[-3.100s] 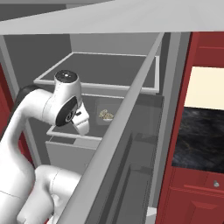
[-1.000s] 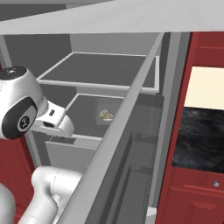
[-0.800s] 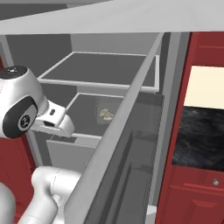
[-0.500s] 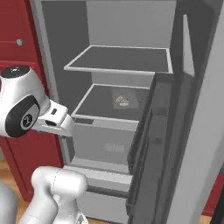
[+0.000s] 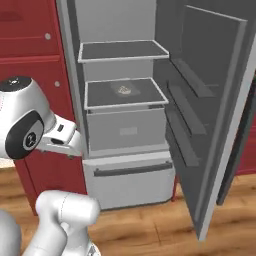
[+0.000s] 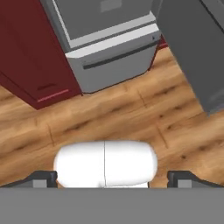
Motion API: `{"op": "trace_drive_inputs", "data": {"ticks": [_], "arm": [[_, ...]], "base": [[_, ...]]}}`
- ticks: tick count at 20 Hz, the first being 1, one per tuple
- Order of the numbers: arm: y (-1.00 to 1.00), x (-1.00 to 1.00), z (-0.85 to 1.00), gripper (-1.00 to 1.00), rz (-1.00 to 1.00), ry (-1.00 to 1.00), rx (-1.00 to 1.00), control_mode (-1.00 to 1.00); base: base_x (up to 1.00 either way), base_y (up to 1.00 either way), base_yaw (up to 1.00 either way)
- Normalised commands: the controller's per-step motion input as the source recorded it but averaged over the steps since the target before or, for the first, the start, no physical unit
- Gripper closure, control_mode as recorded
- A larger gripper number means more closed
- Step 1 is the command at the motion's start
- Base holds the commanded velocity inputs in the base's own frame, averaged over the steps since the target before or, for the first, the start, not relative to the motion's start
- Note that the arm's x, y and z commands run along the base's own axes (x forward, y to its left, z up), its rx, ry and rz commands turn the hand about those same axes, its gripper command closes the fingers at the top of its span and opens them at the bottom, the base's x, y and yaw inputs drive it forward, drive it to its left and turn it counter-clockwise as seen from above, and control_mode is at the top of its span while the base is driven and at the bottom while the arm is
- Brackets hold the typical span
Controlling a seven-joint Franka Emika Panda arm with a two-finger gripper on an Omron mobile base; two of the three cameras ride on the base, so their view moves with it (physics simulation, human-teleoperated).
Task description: Place two dumplings into each of the tupperware containers and then place the containers in the fridge.
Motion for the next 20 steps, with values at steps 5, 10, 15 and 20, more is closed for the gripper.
{"op": "trace_drive_inputs", "data": {"ticks": [5, 10, 15, 20], "arm": [[0.0, 0.0, 0.0, -1.0, 0.0, 0.0, 0.0, 1.0], [0.0, 0.0, 0.0, -1.0, 0.0, 0.0, 0.0, 1.0], [0.0, 0.0, 0.0, -1.0, 0.0, 0.0, 0.0, 1.0], [0.0, 0.0, 0.0, -1.0, 0.0, 0.0, 0.0, 1.0]], "base": [[-0.51, 0.06, -0.97], [-0.29, 0.03, -1.0], [-0.21, 0.04, -0.99], [-0.02, -0.08, -0.9]]}}
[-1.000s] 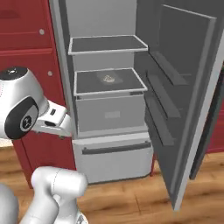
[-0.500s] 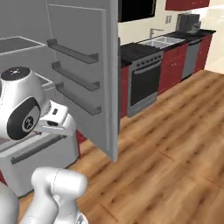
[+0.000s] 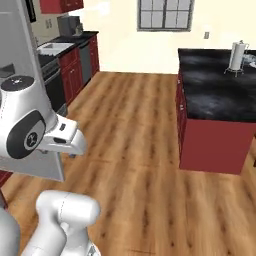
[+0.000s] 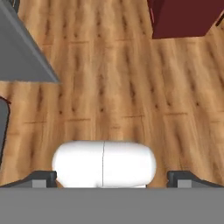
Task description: Place two dumplings into each of the tupperware containers and then place the containers in the fridge.
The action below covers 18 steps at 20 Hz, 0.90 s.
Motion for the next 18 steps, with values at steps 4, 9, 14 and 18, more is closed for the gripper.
{"op": "trace_drive_inputs", "data": {"ticks": [4, 9, 14, 18], "arm": [[0.0, 0.0, 0.0, -1.0, 0.0, 0.0, 0.0, 1.0], [0.0, 0.0, 0.0, -1.0, 0.0, 0.0, 0.0, 1.0], [0.0, 0.0, 0.0, -1.0, 0.0, 0.0, 0.0, 1.0], [0.0, 0.0, 0.0, -1.0, 0.0, 0.0, 0.0, 1.0]], "base": [[0.35, -0.55, -0.63], [0.92, -0.92, -0.19], [1.0, -1.0, 0.0], [1.0, -1.0, 0.0]]}}
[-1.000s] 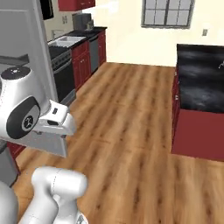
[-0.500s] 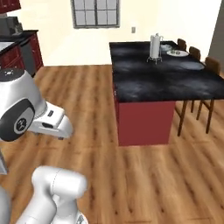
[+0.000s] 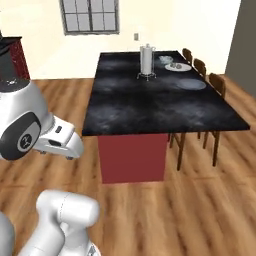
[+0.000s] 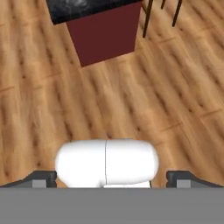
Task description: Place two dumplings into each of the tupperware containers and then place the containers in the fridge.
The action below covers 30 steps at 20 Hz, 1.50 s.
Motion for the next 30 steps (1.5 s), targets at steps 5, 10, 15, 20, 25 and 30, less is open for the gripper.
{"op": "trace_drive_inputs", "data": {"ticks": [5, 10, 15, 20, 25, 30], "arm": [[0.0, 0.0, 0.0, -1.0, 0.0, 0.0, 0.0, 1.0], [0.0, 0.0, 0.0, -1.0, 0.0, 0.0, 0.0, 1.0], [0.0, 0.0, 0.0, -1.0, 0.0, 0.0, 0.0, 1.0], [0.0, 0.0, 0.0, -1.0, 0.0, 0.0, 0.0, 1.0], [0.0, 0.0, 0.0, -1.0, 0.0, 0.0, 0.0, 1.0], [0.0, 0.0, 0.0, -1.0, 0.0, 0.0, 0.0, 1.0]], "base": [[1.0, -1.0, 0.02], [1.0, -1.0, 0.03], [0.95, -1.0, 0.06], [0.34, -1.0, 0.16], [-0.08, -1.0, 0.24], [0.0, -1.0, 0.25]]}}
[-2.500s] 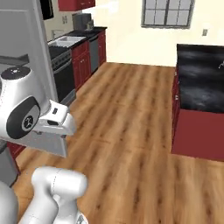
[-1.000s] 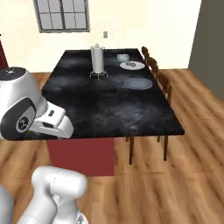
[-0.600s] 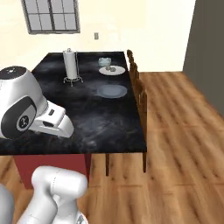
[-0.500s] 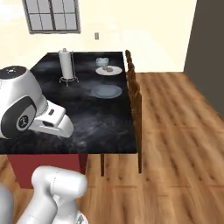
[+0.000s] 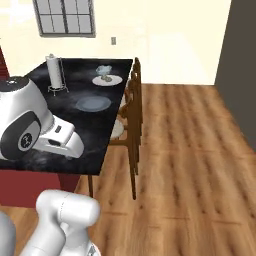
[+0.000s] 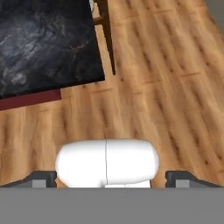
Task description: Place two dumplings into each of the tupperware containers and then place the containers in the fridge.
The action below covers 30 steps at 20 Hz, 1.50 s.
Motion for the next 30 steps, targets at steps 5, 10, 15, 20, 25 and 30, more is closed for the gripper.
{"op": "trace_drive_inputs", "data": {"ticks": [5, 10, 15, 20, 25, 30], "arm": [[0.0, 0.0, 0.0, -1.0, 0.0, 0.0, 0.0, 1.0], [0.0, 0.0, 0.0, -1.0, 0.0, 0.0, 0.0, 1.0], [0.0, 0.0, 0.0, -1.0, 0.0, 0.0, 0.0, 1.0], [0.0, 0.0, 0.0, -1.0, 0.0, 0.0, 0.0, 1.0], [0.0, 0.0, 0.0, -1.0, 0.0, 0.0, 0.0, 1.0], [0.0, 0.0, 0.0, -1.0, 0.0, 0.0, 0.0, 1.0]], "base": [[0.27, -1.0, 0.31], [0.39, -1.0, 0.37], [0.73, -0.99, 0.45], [0.84, -0.96, 0.48], [0.87, -0.93, 0.48], [0.94, -0.84, 0.48]]}}
